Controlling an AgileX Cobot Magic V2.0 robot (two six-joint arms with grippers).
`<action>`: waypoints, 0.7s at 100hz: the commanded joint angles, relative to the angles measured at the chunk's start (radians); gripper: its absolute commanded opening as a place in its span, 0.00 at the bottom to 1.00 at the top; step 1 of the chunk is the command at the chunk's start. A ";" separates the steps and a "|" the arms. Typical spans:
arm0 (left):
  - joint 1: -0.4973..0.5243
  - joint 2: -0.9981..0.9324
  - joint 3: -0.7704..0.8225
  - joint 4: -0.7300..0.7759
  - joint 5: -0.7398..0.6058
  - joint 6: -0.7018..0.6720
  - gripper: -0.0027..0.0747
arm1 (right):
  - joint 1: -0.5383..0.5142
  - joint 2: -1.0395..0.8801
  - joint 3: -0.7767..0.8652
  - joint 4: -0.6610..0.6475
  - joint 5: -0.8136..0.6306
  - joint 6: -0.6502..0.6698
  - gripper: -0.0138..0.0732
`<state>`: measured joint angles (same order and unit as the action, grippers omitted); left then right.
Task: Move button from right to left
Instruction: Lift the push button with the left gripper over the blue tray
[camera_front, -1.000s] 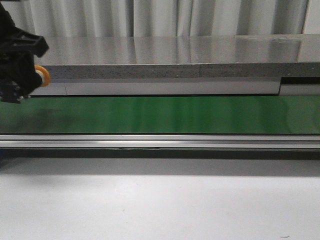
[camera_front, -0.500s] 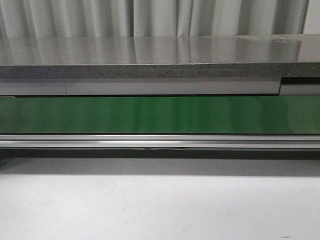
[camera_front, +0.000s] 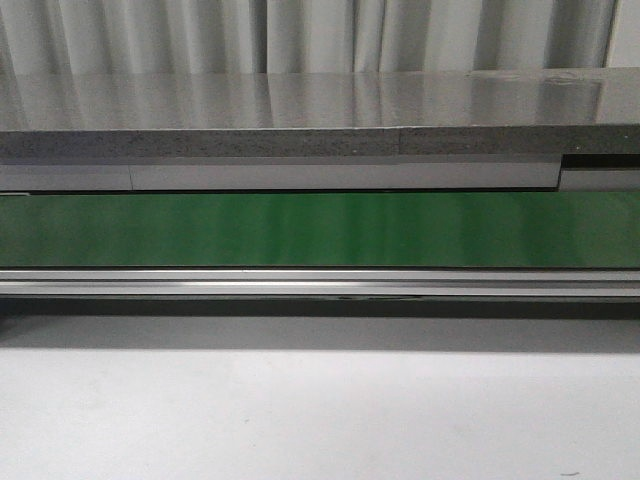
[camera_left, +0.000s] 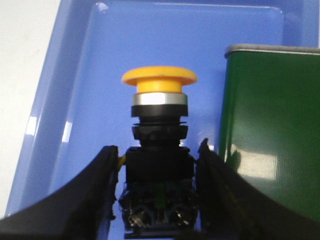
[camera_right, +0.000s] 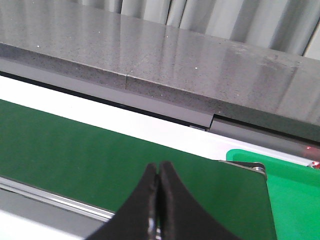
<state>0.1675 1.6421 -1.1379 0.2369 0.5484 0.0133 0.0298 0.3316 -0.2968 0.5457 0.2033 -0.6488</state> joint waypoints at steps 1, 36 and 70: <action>0.007 0.003 -0.028 0.011 -0.089 0.000 0.11 | 0.003 0.005 -0.027 0.015 -0.063 -0.007 0.08; 0.022 0.115 -0.032 0.021 -0.122 0.000 0.11 | 0.003 0.005 -0.027 0.015 -0.063 -0.007 0.08; 0.022 0.156 -0.032 0.019 -0.114 0.000 0.11 | 0.003 0.005 -0.027 0.015 -0.063 -0.007 0.08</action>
<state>0.1859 1.8436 -1.1379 0.2523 0.4770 0.0133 0.0298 0.3316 -0.2968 0.5457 0.2055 -0.6488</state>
